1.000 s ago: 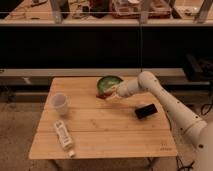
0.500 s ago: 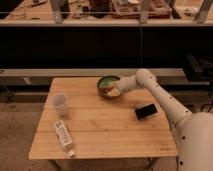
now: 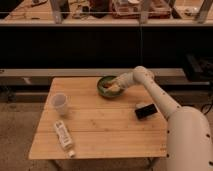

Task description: Place the pepper in the ceramic bowl

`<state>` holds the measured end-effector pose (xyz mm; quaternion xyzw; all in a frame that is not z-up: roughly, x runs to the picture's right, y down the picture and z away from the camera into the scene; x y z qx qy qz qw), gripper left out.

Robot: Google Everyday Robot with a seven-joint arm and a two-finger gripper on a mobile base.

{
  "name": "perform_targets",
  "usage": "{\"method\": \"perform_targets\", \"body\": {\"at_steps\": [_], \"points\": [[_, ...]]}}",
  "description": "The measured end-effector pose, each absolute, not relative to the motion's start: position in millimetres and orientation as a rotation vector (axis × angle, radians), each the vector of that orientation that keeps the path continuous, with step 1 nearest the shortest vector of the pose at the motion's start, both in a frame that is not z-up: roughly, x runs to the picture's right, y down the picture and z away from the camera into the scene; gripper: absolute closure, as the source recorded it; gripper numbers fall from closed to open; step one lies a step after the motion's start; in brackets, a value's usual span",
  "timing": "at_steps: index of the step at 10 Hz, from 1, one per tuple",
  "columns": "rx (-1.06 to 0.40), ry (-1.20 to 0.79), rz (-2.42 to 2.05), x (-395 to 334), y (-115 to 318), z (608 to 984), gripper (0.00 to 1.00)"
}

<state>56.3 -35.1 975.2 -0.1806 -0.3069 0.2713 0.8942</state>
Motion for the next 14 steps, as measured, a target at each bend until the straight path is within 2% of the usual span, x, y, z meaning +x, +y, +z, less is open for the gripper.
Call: {"method": "perform_targets", "body": {"at_steps": [4,5,8,10,11,14], "points": [[-0.371,-0.632,0.567,58.6,-35.9,976.7,0.86],[-0.373,-0.633,0.566,57.0,-35.8,976.9,0.81],[-0.372,-0.632,0.568,58.3,-35.5,977.0,0.53],[-0.374,-0.633,0.567,57.2,-34.4,977.8,0.29],[-0.373,-0.633,0.567,57.5,-35.0,977.4,0.22],[-0.373,-0.633,0.567,57.6,-34.8,977.5,0.20]]}}
